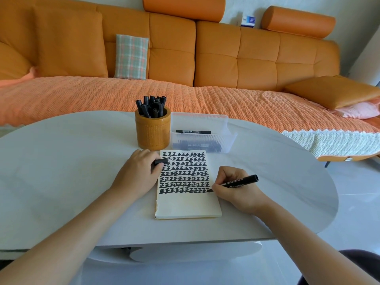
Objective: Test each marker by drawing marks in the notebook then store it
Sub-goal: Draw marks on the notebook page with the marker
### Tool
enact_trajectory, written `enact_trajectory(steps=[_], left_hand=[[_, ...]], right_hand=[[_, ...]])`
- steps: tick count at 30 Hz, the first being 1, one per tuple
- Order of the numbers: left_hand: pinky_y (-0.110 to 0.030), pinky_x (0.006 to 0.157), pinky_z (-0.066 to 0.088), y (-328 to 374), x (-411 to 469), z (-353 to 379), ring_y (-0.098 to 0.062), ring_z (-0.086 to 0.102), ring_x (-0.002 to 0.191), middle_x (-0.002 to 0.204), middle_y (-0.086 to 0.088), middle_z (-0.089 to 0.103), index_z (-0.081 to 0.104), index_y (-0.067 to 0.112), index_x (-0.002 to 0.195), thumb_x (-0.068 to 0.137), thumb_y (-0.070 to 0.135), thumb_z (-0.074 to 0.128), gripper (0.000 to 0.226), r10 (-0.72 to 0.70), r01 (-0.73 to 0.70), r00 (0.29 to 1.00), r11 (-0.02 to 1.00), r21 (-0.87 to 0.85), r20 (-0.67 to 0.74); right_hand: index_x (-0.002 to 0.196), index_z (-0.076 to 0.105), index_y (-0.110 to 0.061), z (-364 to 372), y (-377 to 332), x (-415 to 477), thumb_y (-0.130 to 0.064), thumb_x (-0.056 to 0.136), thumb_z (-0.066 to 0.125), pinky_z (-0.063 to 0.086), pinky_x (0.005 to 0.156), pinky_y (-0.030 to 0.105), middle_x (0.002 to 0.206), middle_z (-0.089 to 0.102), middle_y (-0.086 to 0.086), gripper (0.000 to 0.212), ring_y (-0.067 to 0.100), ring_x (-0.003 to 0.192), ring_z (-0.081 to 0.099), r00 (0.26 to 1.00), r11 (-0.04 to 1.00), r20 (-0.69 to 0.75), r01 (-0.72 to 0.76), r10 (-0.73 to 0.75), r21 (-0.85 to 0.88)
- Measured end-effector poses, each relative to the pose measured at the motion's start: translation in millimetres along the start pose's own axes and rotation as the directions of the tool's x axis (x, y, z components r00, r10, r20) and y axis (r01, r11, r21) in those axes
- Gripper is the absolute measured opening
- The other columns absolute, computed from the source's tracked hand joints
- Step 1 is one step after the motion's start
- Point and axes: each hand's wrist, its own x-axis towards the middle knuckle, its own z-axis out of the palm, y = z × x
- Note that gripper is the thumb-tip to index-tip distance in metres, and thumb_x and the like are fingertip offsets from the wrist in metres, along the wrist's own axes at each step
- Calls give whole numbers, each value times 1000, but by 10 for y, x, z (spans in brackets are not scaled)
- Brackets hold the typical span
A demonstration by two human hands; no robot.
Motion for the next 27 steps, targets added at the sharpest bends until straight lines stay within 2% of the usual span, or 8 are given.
enact_trajectory(steps=[7, 10, 12, 15, 19, 22, 25, 27], left_hand=[[-29, 69, 39, 1, 1, -6, -16, 49, 90, 91, 4, 61, 62, 16, 92, 91, 25, 61, 8, -4, 4, 1000, 1000, 0, 8], [-29, 69, 40, -6, 5, -7, -16, 50, 91, 92, 4, 61, 63, 17, 93, 91, 25, 61, 9, -8, 8, 1000, 1000, -5, 18], [-29, 70, 40, -13, 7, -10, -16, 50, 92, 93, 5, 60, 64, 17, 95, 91, 26, 61, 10, -17, 18, 1000, 1000, -14, 21], [-29, 72, 43, 8, 21, -35, -14, 51, 93, 95, 6, 60, 67, 17, 99, 92, 28, 61, 15, -4, 4, 1000, 1000, -11, -3], [-24, 70, 44, 119, 61, -132, -11, 52, 88, 93, 8, 60, 66, 18, 104, 93, 26, 59, 16, 91, -94, 995, 994, -55, -45], [-15, 69, 39, 201, 82, -179, -6, 52, 83, 92, 12, 58, 66, 18, 107, 92, 24, 60, 17, 143, -146, 989, 981, -126, -29], [-12, 67, 36, 260, 88, -183, -3, 50, 83, 91, 16, 56, 66, 18, 107, 91, 27, 60, 19, 167, -168, 986, 974, -154, -16], [-10, 66, 35, 285, 92, -179, -1, 49, 82, 91, 16, 55, 66, 17, 108, 91, 29, 58, 22, 178, -178, 984, 972, -154, -13]], right_hand=[[66, 46, -1, -10, -34, 6, -7, 73, 62, 32, 46, 19, 57, 47, 4, 18, 11, 49, 41, 1000, 1000, -22, 14, -14, -1], [74, 49, 0, -53, -5, 17, -7, 80, 64, 28, 46, 23, 56, 45, 9, 18, 16, 49, 38, 997, 989, -80, 1, 11, 148], [83, 55, -2, -67, 6, 29, -2, 88, 66, 31, 45, 23, 57, 47, 10, 12, 19, 48, 40, 995, 969, -99, -2, 27, 245], [92, 70, -12, -46, -36, 72, -1, 89, 67, 37, 45, 25, 61, 56, 8, 12, 20, 52, 47, 989, 975, -145, 31, 1, 222], [115, 72, -13, -83, -104, 158, 11, 95, 52, 47, 47, 34, 91, 69, 16, 37, 33, 65, 59, 992, 975, -82, 110, -96, 195], [135, 58, -9, -113, -198, 218, 16, 99, 35, 58, 65, 45, 114, 63, 21, 49, 32, 80, 65, 993, 971, 8, 111, -115, 213], [125, 66, -10, -125, -271, 269, 4, 104, 31, 59, 78, 49, 108, 61, 16, 44, 35, 81, 65, 998, 944, 31, 47, -60, 327], [108, 66, -15, -113, -280, 311, -2, 104, 35, 55, 64, 43, 94, 56, 12, 34, 31, 68, 57, 997, 970, 15, 75, -81, 233]])
